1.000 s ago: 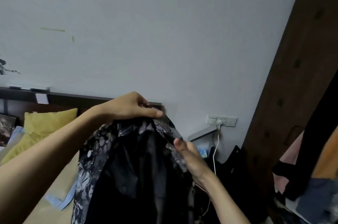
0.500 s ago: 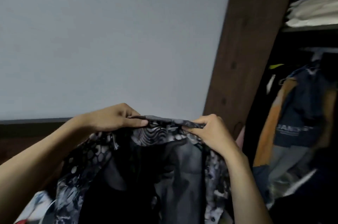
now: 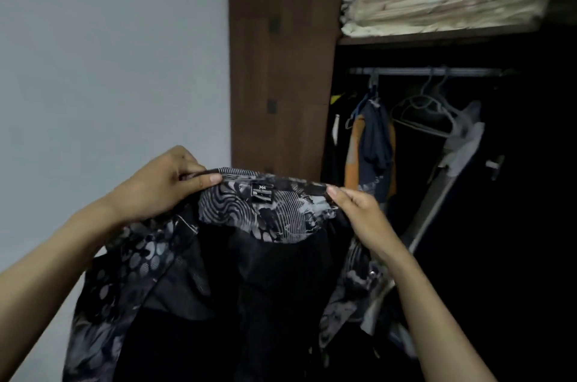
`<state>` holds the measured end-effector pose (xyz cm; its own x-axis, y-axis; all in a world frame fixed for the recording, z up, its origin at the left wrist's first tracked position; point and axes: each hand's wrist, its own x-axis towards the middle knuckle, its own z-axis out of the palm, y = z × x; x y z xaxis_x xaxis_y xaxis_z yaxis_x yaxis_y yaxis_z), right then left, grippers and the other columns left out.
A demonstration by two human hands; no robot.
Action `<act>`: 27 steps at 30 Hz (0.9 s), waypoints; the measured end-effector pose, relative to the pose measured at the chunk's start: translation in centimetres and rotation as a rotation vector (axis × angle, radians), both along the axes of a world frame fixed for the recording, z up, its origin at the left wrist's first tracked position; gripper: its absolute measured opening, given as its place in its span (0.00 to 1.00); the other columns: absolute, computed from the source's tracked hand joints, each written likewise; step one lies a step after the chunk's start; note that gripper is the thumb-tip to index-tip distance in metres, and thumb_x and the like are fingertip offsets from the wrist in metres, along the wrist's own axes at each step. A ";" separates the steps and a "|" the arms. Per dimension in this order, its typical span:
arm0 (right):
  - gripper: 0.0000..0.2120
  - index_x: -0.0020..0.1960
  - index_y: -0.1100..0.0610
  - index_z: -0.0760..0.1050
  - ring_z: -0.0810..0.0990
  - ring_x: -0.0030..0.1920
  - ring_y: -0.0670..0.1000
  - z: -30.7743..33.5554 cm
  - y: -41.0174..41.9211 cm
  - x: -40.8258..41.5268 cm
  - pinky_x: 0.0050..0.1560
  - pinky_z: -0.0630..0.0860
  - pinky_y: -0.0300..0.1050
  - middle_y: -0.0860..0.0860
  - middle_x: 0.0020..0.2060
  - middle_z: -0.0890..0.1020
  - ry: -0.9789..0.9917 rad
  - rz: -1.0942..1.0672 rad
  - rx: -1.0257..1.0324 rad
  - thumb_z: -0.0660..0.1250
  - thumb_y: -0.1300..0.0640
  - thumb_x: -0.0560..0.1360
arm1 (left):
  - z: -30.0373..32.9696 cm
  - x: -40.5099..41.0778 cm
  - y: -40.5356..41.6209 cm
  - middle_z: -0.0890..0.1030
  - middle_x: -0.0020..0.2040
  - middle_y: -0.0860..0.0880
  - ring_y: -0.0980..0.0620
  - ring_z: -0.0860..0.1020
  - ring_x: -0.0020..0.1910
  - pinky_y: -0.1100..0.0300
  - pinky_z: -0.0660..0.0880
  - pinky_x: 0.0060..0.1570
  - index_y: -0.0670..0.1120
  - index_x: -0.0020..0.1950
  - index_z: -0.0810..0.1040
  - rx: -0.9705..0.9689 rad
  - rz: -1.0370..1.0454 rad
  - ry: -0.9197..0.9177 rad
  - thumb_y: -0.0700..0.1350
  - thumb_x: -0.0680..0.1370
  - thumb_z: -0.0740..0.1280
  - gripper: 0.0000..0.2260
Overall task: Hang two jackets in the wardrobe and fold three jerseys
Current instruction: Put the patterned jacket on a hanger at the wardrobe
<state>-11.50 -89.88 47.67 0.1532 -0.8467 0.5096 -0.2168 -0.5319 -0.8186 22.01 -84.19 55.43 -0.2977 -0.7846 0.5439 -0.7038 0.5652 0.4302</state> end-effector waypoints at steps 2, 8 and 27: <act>0.31 0.42 0.65 0.81 0.78 0.42 0.46 1.4 -0.5 -1.7 0.44 0.70 0.48 0.60 0.39 0.85 -0.008 -0.071 -0.054 0.68 0.34 0.75 | -0.9 -1.1 -3.4 0.77 0.40 0.31 0.43 0.77 0.35 0.53 0.71 0.39 0.37 0.35 0.83 -0.035 0.027 0.099 0.63 0.72 0.69 0.27; 0.26 0.32 0.57 0.73 0.71 0.31 0.42 4.5 -4.6 -5.9 0.33 0.65 0.43 0.46 0.27 0.74 0.167 -0.289 -0.132 0.80 0.37 0.65 | -3.0 -5.6 -11.6 0.84 0.31 0.56 0.67 0.76 0.29 0.71 0.71 0.31 0.54 0.36 0.87 0.148 -0.005 0.330 0.56 0.71 0.75 0.08; 0.37 0.35 0.66 0.69 0.67 0.29 0.47 6.8 -26.5 -25.6 0.34 0.63 0.45 0.52 0.27 0.67 0.212 -0.540 -0.043 0.72 0.31 0.69 | 5.8 -28.7 -37.1 0.73 0.29 0.53 0.61 0.70 0.28 0.68 0.65 0.30 0.40 0.41 0.76 0.116 -0.434 0.207 0.51 0.81 0.65 0.17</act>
